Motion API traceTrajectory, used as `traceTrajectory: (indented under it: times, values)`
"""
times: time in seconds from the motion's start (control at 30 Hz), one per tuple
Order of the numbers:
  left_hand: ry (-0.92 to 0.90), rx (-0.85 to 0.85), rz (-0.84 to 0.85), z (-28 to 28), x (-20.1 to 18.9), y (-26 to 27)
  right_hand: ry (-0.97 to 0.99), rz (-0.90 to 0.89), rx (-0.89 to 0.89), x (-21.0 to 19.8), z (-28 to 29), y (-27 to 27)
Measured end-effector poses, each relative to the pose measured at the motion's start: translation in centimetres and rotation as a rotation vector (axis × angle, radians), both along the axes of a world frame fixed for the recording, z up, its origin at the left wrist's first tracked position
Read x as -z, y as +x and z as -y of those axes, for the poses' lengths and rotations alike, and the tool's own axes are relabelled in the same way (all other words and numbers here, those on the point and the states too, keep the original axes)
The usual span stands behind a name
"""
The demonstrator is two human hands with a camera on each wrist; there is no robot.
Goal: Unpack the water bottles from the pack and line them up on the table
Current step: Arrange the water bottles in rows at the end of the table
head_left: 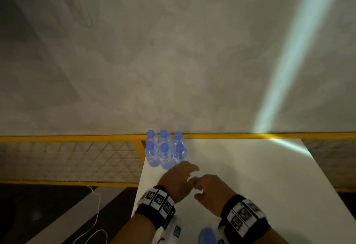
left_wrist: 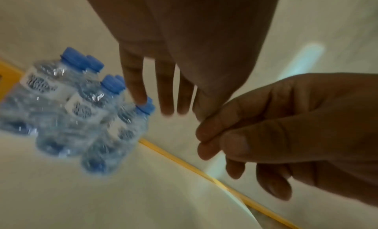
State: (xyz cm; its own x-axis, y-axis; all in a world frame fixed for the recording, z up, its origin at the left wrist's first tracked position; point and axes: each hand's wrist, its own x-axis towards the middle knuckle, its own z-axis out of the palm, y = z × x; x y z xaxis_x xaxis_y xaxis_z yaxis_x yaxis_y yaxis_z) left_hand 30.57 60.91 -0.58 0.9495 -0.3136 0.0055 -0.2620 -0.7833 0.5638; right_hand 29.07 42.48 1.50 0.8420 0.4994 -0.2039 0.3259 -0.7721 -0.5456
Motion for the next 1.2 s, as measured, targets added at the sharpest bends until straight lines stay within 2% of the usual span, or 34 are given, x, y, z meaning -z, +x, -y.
traceTrajectory:
  times: [0.1, 0.23, 0.4, 0.47, 0.57, 0.7, 0.87, 1.03, 1.2]
  values:
    - [0.018, 0.147, -0.115, 2.6, 0.4, -5.0, -0.12, -0.136, -0.046, -1.2, 2.6, -5.0]
    - [0.072, 0.173, -0.191, 4.7, 0.3, -9.4, -0.201, -0.166, -0.079, -1.3, 3.5, -10.2]
    - [0.32, 0.269, -0.21, 6.5, 0.7, -11.9, -0.261, -0.145, 0.018, 0.3, 3.8, -15.8]
    - [0.326, 0.201, -0.205, 6.8, 0.5, -12.4, -0.252, -0.119, -0.002, 1.0, 3.5, -16.4]
    - [0.238, 0.088, -0.214, 6.8, 0.4, -13.3, -0.328, -0.039, -0.023, 1.7, 2.9, -17.2]
    - [0.173, 0.042, -0.214, 6.7, 0.8, -14.1, -0.343, 0.037, 0.022, 2.1, 2.6, -18.0]
    - [0.186, 0.017, -0.203, 6.4, 1.2, -13.8, -0.35, 0.055, -0.027, 2.2, 2.3, -17.6]
    - [0.154, 0.006, -0.164, 5.0, 0.6, -10.8, -0.183, -0.01, 0.093, 1.0, 2.5, -15.7]
    - [0.128, -0.02, -0.102, 4.5, -2.1, -4.6, -0.069, -0.005, 0.163, -1.0, 2.6, -11.0]
